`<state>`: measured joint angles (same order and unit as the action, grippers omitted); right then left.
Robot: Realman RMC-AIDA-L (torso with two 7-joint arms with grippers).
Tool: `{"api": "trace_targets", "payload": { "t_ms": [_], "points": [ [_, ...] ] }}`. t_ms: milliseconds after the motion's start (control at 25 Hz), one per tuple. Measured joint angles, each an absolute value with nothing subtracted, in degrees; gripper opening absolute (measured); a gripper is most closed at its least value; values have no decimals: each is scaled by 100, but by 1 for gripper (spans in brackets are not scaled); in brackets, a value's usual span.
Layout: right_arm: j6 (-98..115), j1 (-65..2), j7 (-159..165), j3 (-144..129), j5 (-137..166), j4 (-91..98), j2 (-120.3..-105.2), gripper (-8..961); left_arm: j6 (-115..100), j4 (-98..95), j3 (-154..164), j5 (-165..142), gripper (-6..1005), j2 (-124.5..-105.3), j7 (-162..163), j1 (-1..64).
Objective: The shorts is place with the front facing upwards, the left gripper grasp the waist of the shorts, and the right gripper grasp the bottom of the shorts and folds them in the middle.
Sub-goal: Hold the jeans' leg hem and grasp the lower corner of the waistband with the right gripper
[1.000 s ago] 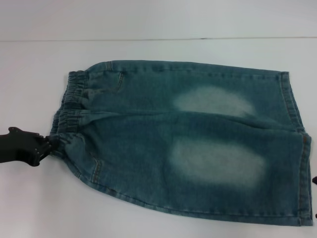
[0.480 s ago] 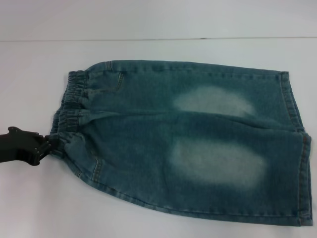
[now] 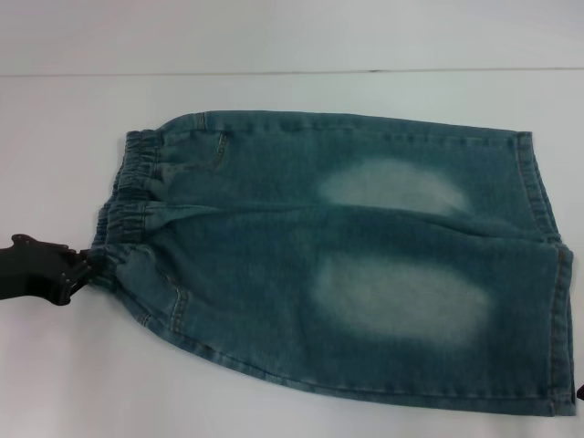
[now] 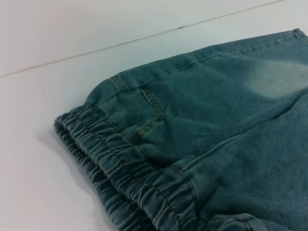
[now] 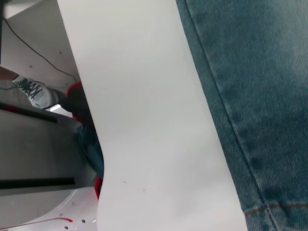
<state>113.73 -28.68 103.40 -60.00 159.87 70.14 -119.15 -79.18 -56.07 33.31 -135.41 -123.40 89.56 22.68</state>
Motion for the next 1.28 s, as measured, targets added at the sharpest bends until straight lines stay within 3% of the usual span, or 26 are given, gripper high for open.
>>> {"api": "trace_targets", "payload": {
  "t_ms": [1280],
  "points": [
    [11148, -2945, 10461, -6152, 16129, 6844, -11979, 874, -7796, -5545, 3366, -13582, 58, -12358, 8920, 2258]
  ]
}}
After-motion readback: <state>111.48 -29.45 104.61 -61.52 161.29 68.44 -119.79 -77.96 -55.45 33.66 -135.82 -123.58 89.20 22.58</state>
